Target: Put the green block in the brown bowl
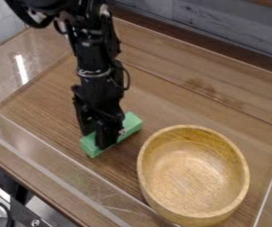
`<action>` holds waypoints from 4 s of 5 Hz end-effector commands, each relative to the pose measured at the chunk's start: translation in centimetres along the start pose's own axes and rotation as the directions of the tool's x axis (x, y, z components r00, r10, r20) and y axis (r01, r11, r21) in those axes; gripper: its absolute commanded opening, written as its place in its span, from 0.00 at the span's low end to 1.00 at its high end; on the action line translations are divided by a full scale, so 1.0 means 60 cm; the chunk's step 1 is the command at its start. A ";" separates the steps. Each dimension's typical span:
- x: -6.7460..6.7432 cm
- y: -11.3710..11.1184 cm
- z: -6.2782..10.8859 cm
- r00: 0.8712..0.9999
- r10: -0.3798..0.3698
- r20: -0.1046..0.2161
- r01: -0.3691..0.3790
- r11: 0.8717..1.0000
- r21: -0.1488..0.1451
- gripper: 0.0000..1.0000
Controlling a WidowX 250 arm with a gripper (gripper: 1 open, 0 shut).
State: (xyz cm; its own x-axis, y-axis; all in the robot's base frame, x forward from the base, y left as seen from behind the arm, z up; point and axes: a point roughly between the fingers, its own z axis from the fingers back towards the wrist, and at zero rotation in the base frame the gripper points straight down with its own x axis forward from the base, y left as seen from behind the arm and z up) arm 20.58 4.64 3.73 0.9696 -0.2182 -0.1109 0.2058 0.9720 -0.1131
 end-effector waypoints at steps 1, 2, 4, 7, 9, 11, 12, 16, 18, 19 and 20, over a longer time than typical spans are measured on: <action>0.010 0.003 0.035 0.999 0.014 0.050 -0.015 1.000 0.016 0.00; 0.006 -0.009 0.055 0.998 0.050 0.042 -0.050 0.999 -0.001 0.00; 0.002 -0.056 0.163 0.983 0.171 0.066 -0.171 0.985 -0.005 0.00; 0.012 -0.283 0.167 0.995 0.054 0.080 -0.054 0.999 0.002 0.00; 0.024 -0.289 0.121 0.990 0.073 0.120 -0.075 0.997 0.012 0.00; 0.031 -0.290 0.095 0.982 0.109 0.153 -0.111 0.994 0.007 0.00; 0.032 -0.291 0.085 0.981 0.110 0.158 -0.112 0.994 0.003 0.00; 0.031 -0.284 0.083 0.974 0.117 0.192 -0.114 0.993 -0.026 0.00; 0.033 -0.279 0.086 0.970 0.122 0.208 -0.117 0.992 -0.038 0.00; 0.035 -0.276 0.086 0.969 0.127 0.214 -0.120 0.992 -0.044 0.00; 0.036 -0.275 0.085 0.967 0.132 0.219 -0.124 0.991 -0.050 0.00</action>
State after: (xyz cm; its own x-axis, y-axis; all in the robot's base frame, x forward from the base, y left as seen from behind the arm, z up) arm 19.40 -11.34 9.20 0.9963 -0.0741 0.0446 0.0792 0.9887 -0.1275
